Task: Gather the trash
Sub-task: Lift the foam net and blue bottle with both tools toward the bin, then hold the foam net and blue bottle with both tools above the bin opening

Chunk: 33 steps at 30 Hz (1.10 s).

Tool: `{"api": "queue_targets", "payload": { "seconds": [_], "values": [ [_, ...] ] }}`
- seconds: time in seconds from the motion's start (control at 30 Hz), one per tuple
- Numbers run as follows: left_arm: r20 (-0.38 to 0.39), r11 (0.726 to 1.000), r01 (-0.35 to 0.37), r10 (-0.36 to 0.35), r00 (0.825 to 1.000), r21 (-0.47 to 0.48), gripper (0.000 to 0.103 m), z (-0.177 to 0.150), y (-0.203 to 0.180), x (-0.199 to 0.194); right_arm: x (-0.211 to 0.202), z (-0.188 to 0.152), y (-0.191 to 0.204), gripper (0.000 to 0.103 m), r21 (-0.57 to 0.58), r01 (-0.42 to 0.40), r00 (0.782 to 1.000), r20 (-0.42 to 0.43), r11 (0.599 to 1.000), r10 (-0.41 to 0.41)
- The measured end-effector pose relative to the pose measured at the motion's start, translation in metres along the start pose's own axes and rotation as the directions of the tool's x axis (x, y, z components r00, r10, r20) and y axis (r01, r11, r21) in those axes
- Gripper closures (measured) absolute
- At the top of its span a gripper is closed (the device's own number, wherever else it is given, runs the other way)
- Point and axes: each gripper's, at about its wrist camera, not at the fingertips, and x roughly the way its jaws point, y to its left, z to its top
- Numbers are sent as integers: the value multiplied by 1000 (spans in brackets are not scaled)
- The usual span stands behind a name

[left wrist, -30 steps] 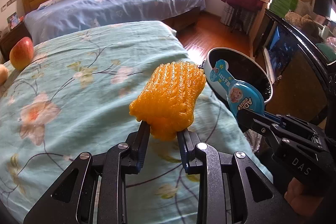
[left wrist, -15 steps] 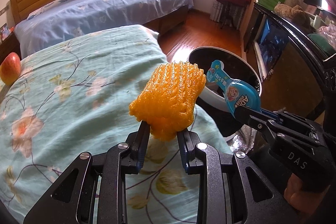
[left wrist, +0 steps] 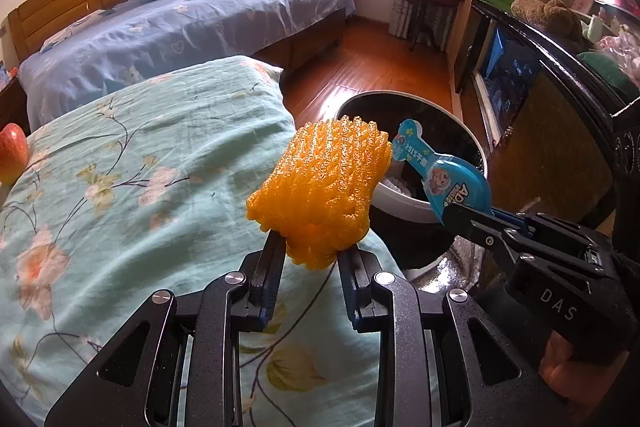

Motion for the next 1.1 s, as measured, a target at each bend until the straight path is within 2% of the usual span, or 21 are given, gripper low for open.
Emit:
{"api": "queue_targets", "payload": {
  "seconds": [1.1],
  "values": [
    [-20,998,13,-12,1000,64,78,23,-29,25,5,18,-47,88,79,40,999,17,996,-41]
  ]
}}
